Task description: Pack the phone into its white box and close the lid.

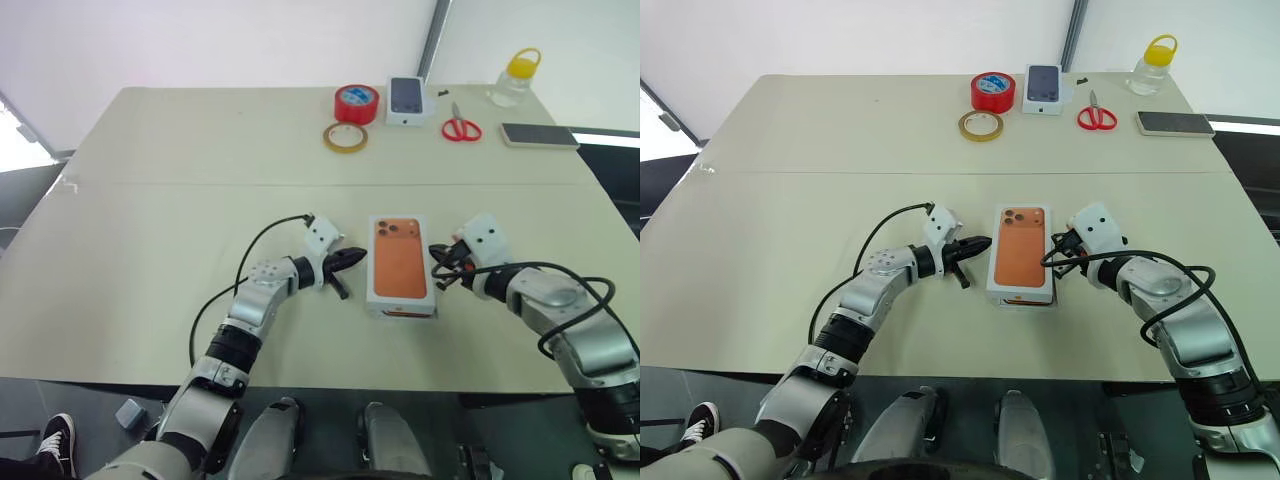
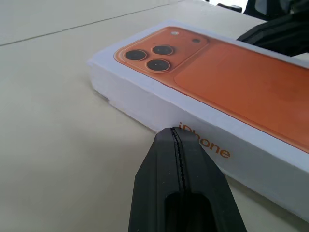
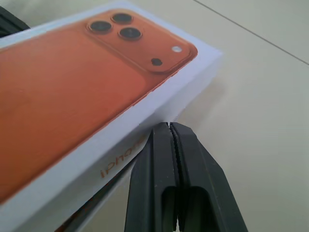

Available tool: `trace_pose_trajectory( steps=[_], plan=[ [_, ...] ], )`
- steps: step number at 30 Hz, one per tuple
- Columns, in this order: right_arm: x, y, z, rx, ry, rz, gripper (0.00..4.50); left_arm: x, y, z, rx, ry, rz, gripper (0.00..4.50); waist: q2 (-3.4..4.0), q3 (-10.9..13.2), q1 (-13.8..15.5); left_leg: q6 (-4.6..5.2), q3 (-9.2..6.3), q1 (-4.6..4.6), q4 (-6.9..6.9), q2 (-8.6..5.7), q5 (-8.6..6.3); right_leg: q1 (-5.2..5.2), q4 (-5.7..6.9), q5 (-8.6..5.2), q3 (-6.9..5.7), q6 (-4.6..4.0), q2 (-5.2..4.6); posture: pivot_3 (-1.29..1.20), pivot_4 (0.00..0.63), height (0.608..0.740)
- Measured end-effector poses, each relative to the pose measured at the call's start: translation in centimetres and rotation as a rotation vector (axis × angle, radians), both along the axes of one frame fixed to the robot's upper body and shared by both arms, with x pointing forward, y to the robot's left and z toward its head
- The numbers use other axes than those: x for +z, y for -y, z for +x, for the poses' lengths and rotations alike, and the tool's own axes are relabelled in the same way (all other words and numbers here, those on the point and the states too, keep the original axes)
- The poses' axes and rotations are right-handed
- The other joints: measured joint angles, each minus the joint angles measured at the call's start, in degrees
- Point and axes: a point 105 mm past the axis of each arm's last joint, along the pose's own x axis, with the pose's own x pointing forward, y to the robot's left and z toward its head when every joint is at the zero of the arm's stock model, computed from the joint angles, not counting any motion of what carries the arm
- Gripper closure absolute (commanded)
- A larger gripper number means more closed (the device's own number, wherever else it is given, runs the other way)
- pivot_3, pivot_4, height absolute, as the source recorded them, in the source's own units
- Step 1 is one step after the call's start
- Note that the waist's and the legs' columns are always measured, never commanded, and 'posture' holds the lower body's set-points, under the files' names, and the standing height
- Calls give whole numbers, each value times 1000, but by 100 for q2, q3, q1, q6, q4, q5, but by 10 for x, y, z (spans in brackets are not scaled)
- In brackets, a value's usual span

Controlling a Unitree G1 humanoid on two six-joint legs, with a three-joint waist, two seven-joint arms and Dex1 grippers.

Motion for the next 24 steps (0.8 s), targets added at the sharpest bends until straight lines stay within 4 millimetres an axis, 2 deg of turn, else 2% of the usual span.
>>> trace_pose_trajectory(
  steps=[7, 24],
  plan=[
    [-7, 4, -5, -3, -30, -12, 4446, 7, 4, -5, -19, 16, -10, 4500, 1, 0, -4, 0, 0, 0, 0, 1, 0, 0, 1, 0, 0, 0, 1, 0, 150, 740],
    [-5, 2, -13, 24, -39, -37, 4446, 1, 2, -12, -23, 1, 3, 4500, 1, -1, -5, -1, 0, 1, 2, 1, 1, 1, 2, 0, 0, 0, 1, 0, 150, 740]
  ],
)
